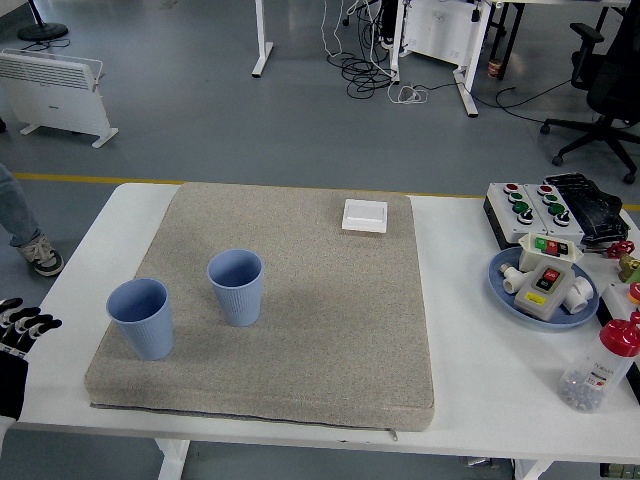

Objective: Push cup pick cup insert cup

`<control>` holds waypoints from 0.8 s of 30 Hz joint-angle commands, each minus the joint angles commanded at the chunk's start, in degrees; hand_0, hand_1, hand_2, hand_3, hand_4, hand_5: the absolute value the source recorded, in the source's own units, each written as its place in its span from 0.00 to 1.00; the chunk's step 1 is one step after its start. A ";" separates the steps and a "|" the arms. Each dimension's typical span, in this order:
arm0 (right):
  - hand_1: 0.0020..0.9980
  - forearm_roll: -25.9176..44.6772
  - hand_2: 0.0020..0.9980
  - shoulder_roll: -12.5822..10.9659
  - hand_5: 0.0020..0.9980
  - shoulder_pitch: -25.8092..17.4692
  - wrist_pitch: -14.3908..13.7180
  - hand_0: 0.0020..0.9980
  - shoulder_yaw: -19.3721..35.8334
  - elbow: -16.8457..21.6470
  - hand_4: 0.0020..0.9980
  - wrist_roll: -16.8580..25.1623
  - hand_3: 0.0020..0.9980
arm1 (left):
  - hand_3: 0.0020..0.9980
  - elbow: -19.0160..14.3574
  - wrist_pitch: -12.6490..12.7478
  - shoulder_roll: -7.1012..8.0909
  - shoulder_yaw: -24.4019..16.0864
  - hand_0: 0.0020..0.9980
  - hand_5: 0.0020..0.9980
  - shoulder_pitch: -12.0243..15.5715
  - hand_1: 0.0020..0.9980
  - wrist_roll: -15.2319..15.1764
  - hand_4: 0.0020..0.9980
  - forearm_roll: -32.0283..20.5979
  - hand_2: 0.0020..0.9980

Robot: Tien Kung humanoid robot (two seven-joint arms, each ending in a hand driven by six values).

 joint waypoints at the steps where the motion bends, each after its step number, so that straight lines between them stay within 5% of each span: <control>1: 0.65 0.00 0.65 0.00 0.47 0.00 0.00 0.73 -0.01 0.00 0.13 0.00 0.58 | 0.47 0.02 0.04 0.08 0.28 0.46 1.00 0.09 0.46 -0.05 0.57 0.37 0.45; 13: 0.65 0.03 0.65 0.07 0.47 -0.38 -0.01 0.73 -0.26 0.00 0.12 -0.08 0.58 | 0.46 3.74 0.55 -0.32 4.77 0.53 1.00 -2.45 0.48 4.13 0.55 14.63 0.46; 16: 0.65 0.29 0.65 0.06 0.47 -0.53 -0.01 0.73 -0.49 0.00 0.12 -0.07 0.58 | 0.47 5.46 -0.24 -0.30 5.11 0.59 1.00 -3.77 0.51 7.73 0.55 18.20 0.48; 24: 0.65 0.75 0.65 -0.04 0.47 -0.47 0.01 0.73 -0.57 0.00 0.13 -0.09 0.58 | 0.47 7.15 -0.21 0.31 6.65 0.60 1.00 -6.13 0.51 8.79 0.55 20.26 0.48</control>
